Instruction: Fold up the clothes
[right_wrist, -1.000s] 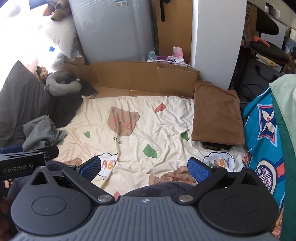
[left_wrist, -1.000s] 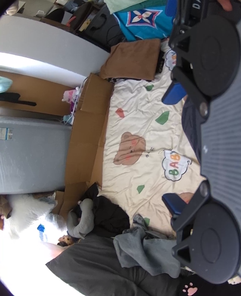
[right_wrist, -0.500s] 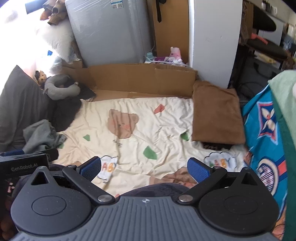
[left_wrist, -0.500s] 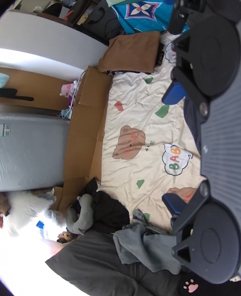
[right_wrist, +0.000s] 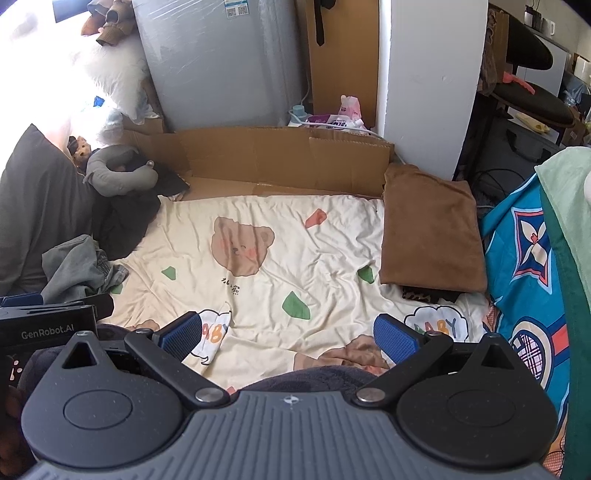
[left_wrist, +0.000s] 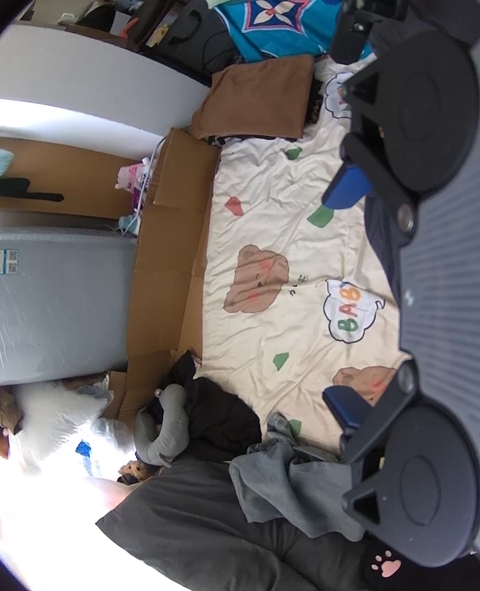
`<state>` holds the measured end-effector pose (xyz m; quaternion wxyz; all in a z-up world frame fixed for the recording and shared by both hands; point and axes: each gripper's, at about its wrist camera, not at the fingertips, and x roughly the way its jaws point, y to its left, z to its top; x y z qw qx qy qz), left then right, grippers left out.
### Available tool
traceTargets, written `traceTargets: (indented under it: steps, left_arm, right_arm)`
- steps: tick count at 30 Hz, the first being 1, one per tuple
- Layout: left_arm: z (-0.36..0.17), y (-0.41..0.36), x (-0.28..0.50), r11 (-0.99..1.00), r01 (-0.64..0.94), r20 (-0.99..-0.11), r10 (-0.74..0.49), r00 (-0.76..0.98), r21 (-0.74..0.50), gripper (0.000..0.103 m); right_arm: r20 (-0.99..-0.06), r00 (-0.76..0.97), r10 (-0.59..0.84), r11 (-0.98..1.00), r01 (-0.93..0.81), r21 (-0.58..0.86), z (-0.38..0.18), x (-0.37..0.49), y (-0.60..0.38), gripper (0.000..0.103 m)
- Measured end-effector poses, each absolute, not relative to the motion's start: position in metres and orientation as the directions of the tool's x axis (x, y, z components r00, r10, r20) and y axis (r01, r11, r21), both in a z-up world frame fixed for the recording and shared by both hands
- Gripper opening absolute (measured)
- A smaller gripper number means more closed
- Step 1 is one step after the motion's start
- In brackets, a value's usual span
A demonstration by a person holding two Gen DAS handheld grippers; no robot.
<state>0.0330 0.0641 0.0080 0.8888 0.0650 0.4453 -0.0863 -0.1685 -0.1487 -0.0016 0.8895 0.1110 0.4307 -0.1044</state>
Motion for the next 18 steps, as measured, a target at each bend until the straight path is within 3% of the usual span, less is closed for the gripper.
traceTargets:
  steps: [18]
  left_arm:
    - [0.0076, 0.0575, 0.0309, 0.965, 0.253, -0.801, -0.098, 0.591, 0.069, 0.102]
  right_arm:
    - [-0.786, 0.609, -0.108, 0.947, 0.304, 0.106, -0.0007, -0.1703, -0.15, 0.102]
